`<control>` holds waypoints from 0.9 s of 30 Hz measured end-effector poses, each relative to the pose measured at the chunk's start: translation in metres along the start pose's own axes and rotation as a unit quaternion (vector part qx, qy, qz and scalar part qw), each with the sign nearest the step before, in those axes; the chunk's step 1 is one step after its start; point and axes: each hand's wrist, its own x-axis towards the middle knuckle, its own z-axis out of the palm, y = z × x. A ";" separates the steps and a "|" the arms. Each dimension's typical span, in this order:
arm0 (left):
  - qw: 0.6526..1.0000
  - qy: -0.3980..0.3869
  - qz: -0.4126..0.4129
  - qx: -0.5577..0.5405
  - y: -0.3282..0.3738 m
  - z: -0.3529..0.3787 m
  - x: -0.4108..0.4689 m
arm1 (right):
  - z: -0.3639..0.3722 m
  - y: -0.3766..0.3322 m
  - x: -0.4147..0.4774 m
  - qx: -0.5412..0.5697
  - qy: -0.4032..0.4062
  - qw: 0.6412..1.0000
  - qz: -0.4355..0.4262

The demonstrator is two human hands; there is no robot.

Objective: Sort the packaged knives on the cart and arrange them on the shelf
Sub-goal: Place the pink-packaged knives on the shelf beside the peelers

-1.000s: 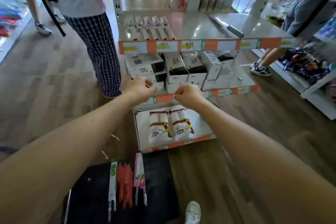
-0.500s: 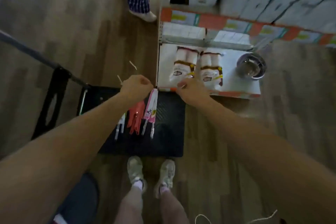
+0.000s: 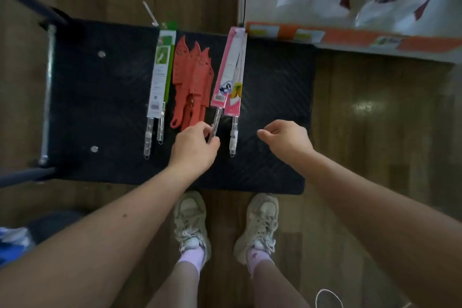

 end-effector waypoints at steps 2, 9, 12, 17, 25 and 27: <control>1.000 0.004 -0.002 -0.003 -0.014 0.022 0.022 | 0.026 0.011 0.025 -0.008 -0.003 1.000 0.005; 0.998 0.042 0.040 0.031 -0.027 0.065 0.094 | 0.076 0.011 0.089 -0.010 0.044 0.999 -0.015; 0.994 0.059 0.037 0.085 -0.026 0.075 0.106 | 0.092 0.009 0.101 -0.026 0.060 0.998 -0.022; 0.991 0.075 0.042 0.106 -0.021 0.082 0.111 | 0.104 0.005 0.108 -0.016 0.093 0.995 -0.011; 0.999 0.015 -0.036 0.008 -0.006 0.052 0.082 | 0.052 0.000 0.080 0.146 -0.046 0.987 0.045; 0.999 0.023 -0.025 -0.011 0.009 0.036 0.063 | 0.031 -0.005 0.060 0.203 -0.044 0.977 0.043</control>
